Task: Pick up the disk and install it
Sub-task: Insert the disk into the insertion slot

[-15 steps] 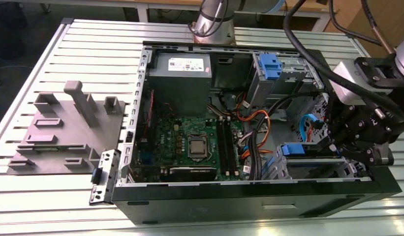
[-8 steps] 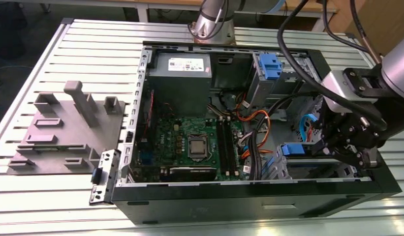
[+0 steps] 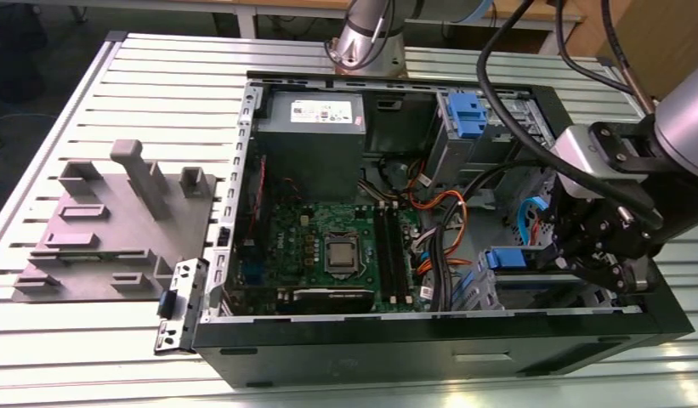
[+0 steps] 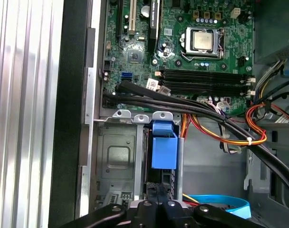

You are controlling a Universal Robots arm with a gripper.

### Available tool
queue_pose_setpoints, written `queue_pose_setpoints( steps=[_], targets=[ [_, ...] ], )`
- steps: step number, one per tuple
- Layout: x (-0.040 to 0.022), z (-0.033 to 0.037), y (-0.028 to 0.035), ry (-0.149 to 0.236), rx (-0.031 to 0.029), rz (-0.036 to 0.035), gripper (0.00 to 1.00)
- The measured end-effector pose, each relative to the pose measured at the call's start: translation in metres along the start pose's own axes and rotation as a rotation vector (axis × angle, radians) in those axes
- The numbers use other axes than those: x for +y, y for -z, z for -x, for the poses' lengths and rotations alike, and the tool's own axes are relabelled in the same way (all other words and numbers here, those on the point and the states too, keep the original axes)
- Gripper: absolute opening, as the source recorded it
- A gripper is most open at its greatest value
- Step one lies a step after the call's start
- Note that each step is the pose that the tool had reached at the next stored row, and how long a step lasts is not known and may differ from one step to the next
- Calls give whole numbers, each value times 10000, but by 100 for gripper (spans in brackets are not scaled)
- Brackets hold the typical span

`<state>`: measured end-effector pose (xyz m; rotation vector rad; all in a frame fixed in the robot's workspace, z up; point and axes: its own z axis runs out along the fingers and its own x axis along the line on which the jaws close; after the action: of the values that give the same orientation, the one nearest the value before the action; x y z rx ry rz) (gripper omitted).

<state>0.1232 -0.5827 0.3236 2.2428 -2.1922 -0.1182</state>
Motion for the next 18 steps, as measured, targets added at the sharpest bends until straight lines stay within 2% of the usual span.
queue_pose_setpoints(
  steps=[8,12,18],
  targets=[
    [0,0,-1,0,-8,0,11],
    [4,4,70,0,-5,0,11],
    [5,4,84,0,-7,0,11]
  ],
)
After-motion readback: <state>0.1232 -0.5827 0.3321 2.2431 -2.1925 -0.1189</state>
